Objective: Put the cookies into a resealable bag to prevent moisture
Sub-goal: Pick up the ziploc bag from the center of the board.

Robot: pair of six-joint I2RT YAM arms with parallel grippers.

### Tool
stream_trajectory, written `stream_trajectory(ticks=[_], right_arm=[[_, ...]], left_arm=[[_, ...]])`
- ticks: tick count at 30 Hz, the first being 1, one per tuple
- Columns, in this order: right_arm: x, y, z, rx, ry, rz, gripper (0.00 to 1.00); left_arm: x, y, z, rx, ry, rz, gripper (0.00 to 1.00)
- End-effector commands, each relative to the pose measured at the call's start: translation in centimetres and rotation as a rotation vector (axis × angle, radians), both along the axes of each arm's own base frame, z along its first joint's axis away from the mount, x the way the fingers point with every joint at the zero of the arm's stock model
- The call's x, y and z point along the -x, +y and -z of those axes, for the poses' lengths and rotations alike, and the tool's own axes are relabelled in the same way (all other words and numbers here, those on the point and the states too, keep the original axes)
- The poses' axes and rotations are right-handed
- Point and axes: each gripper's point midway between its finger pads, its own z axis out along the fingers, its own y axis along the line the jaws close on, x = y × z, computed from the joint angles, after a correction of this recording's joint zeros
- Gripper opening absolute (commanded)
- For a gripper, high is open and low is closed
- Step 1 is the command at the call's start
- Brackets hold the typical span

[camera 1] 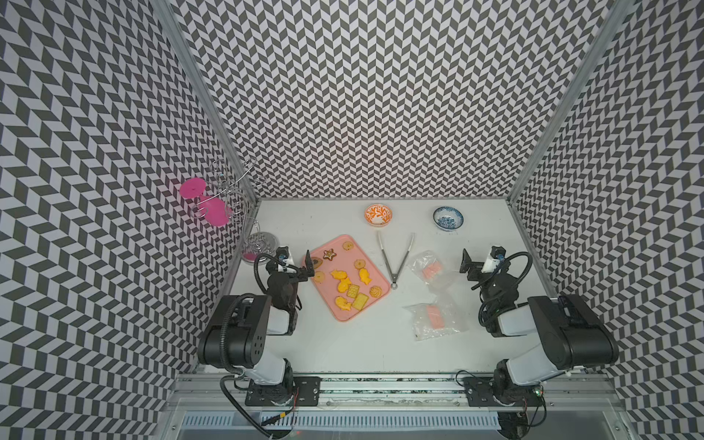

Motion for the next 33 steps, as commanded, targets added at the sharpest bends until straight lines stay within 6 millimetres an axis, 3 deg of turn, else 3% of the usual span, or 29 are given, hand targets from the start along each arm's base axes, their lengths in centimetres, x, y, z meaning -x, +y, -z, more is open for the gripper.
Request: stream_trajectory(ticks=[1,28,33], right_arm=[[-0.4,-0.2,-1.6,0.007,-0.064,0.0,1.0],[-0.4,0.0,-1.7,0.007,-0.062,-0.008,1.0],[-0.3,0.0,-3.6,0.012,-0.072,-0.013,1.0]], left_arm=[[-0.3,0.1,-1.0,-0.01,-0.037,-0.005,0.99],[-0.2,0.0,-1.0,-0.011,-0.036,-0.002,0.99],[-1.1,-1.5,-2.6,-0.072,-0.011,0.018,0.99]])
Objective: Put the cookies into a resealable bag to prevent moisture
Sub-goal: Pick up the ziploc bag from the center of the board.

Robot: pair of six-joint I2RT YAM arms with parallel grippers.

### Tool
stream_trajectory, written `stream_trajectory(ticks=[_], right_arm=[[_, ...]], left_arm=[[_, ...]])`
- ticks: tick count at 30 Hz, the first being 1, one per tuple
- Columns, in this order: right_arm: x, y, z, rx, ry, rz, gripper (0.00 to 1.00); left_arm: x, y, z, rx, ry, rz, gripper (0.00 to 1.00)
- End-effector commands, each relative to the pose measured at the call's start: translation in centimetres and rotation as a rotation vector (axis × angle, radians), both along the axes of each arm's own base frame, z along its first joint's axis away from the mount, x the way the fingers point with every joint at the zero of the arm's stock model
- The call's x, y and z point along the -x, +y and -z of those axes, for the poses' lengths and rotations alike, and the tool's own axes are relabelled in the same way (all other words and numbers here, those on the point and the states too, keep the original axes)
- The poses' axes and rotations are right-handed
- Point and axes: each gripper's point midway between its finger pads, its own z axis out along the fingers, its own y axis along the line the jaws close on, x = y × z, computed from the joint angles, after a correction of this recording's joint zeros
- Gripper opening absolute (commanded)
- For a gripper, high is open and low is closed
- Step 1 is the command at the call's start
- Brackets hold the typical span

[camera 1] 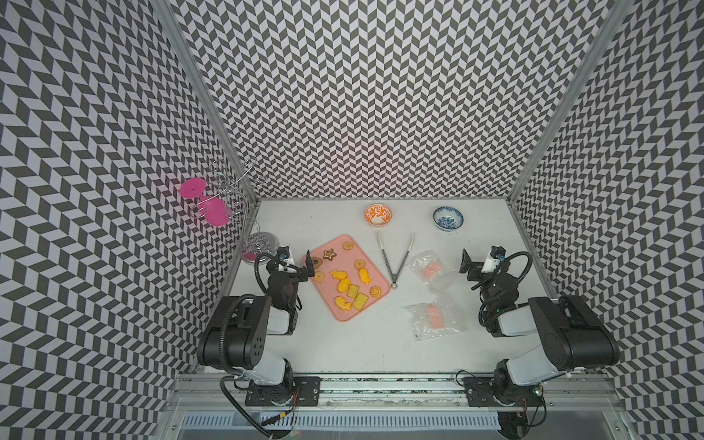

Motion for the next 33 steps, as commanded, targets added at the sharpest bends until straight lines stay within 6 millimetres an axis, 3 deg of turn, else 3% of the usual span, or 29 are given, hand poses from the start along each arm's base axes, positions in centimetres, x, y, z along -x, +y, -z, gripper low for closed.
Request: stream_trajectory(ticks=[1,3,7,13,16,22,27,33], right_arm=[[-0.3,-0.2,-4.0,0.011,-0.079,-0.001,1.0],[-0.1,-0.1,-5.2,-0.012,-0.073,-0.003,1.0],[0.5,1.1,-7.2,-0.098,-0.022,-0.071,1.0],[2.5,2.3,-6.8,-0.211,0.223,-0.116,1.0],[4.2,2.1,-4.9,-0.308,0.4,-0.066,1.0],[7.9,1.9,0.0,-0.491,0.683,0.065,0.93],[8.9,3.1,3.5,-0.517,0.792,0.022,0.88],[8.7,5.4,7.1,-0.569,0.915,-0.075,0.71]], left_arm=[[-1.0,-0.9,-2.9,-0.055,-0.024,-0.015,0.99],[-1.1,-1.3,-4.4,-0.068,-0.029,-0.036,0.99],[-1.8,-2.3,-6.8,0.092,0.025,-0.022,0.99],[-2.2,-6.1,-6.6,0.259,0.254,0.075,0.99],[-1.0,-9.6,-6.3,0.278,0.35,0.248,0.99],[4.2,-17.3,-7.9,0.34,0.436,0.69,0.99],[8.0,-22.6,-8.3,0.348,0.499,0.93,0.99],[9.9,-26.4,-8.0,0.34,0.527,1.053,0.99]])
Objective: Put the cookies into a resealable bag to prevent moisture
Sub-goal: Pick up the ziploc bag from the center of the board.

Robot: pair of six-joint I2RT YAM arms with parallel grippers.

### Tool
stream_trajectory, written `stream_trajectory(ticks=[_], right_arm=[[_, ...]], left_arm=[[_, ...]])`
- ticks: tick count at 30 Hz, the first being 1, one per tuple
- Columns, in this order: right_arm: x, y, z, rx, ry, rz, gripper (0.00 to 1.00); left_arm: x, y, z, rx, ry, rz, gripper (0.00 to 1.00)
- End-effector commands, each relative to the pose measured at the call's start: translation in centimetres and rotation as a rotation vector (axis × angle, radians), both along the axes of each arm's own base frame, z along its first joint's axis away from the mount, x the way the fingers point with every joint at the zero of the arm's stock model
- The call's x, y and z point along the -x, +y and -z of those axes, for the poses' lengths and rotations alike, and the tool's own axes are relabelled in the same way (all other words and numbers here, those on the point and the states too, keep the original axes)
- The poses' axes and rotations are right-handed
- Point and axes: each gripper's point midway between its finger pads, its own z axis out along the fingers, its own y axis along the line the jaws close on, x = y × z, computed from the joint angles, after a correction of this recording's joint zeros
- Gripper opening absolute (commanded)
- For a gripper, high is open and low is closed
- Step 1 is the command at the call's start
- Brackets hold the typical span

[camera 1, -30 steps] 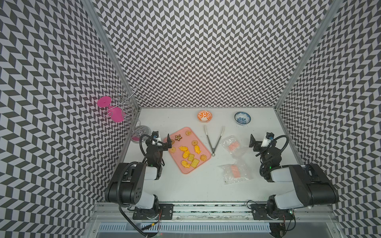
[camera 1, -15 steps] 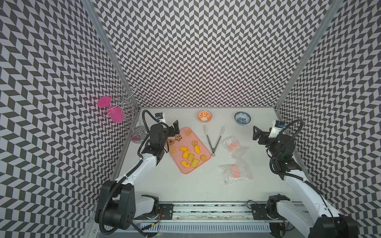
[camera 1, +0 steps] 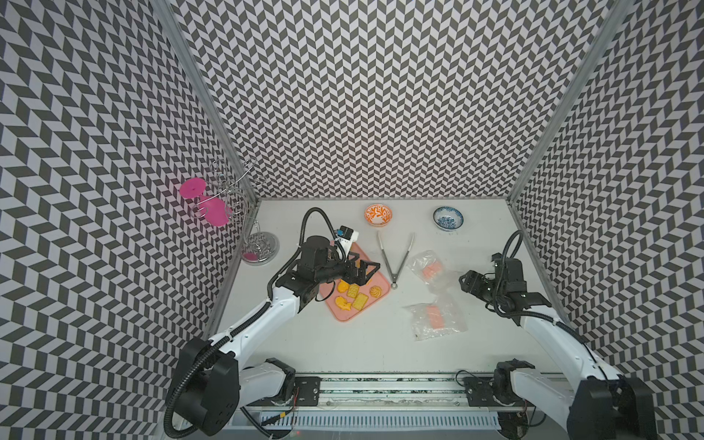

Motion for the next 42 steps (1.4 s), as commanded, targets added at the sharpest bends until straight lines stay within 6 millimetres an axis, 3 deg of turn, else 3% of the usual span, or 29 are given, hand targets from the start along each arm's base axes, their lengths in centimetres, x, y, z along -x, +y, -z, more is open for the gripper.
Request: stream_trajectory(ticks=[1,11,16,25,31,35,38,42], right_arm=[[-0.6,1.4,0.7,-0.07,0.003,-0.039,0.7],[-2.6,3.6,2.7,-0.1,0.029,-0.068,0.67],[-4.3,4.3,2.2,-0.134,-0.005,-0.047,0.64],[-5.8,4.3,3.4,-0.124,0.024,0.0,0.57],[-7.0,4.1,4.7,-0.015,0.064,-0.003,0.48],[-6.9,4.0,5.4,0.065,0.082,-0.021,0.34],[-7.6,4.3,3.5,0.062,0.027,-0.026,0.18],[-8.9,4.9,-1.1,0.105,-0.062,-0.079,0.04]], left_arm=[[1.0,-1.8,-0.7,0.036,0.008,0.084,0.99],[0.8,-2.8,0.1,0.012,0.012,0.113,0.99],[1.0,-2.8,0.6,0.006,0.019,0.115,0.99],[1.1,-2.8,1.1,0.004,0.033,0.117,0.99],[1.1,-3.2,1.3,0.008,0.04,0.127,0.99],[1.0,-3.3,1.4,0.012,0.052,0.121,0.98],[0.8,-3.6,1.5,0.011,0.068,0.113,0.96],[0.3,-4.8,0.9,-0.005,0.072,0.108,0.91]])
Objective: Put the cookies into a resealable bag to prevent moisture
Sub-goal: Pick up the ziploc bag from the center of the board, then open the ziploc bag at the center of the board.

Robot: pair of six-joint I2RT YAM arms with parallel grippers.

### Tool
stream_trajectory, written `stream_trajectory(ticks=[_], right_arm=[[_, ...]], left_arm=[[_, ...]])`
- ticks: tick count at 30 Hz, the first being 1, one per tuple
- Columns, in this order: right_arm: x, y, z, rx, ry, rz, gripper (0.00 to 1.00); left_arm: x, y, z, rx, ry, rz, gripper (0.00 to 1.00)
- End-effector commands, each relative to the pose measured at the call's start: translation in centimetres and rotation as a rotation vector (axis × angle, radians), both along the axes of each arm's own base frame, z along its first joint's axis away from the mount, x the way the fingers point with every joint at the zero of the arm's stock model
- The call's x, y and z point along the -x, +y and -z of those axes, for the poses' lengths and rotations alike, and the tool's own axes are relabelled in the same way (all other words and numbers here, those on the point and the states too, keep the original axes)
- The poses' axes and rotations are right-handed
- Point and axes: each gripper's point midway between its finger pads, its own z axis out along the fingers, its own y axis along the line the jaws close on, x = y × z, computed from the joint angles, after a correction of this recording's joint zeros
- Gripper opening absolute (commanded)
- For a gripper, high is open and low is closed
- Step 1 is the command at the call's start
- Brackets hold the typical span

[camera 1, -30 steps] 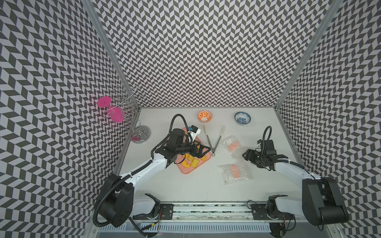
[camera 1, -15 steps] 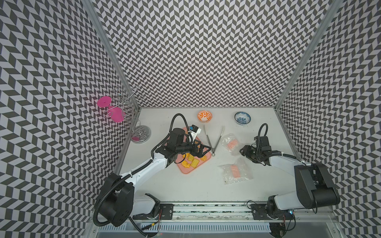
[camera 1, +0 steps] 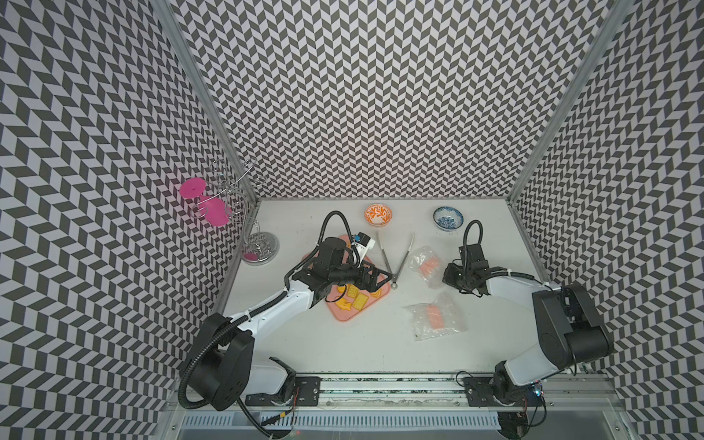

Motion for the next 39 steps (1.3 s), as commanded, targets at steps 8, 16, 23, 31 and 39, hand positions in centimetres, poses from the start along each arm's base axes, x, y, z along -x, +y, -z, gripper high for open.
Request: stream_trajectory(ticks=[8,16,23,31,39], right_arm=[[-2.3,5.1,-15.6,0.073,-0.298,-0.213,0.0],[0.1,12.5,-18.6,-0.067,-0.294,-0.37,0.0],[0.9,15.3,-19.6,-0.158,-0.293,-0.418,0.0],[1.4,15.5,-18.9,-0.14,-0.267,-0.422,0.0],[1.7,15.1,-17.4,-0.061,-0.229,-0.418,0.0]], left_arm=[[-1.5,-4.9,-6.3,-0.012,-0.103,0.003,0.83],[-2.1,-7.0,-6.7,-0.113,-0.133,-0.008,0.68],[-3.3,-6.0,-3.0,-0.364,-0.137,-0.065,0.61],[-5.1,-5.6,-2.9,-0.388,-0.132,-0.138,0.5],[-6.6,-4.8,-4.3,-0.405,-0.137,-0.201,0.48]])
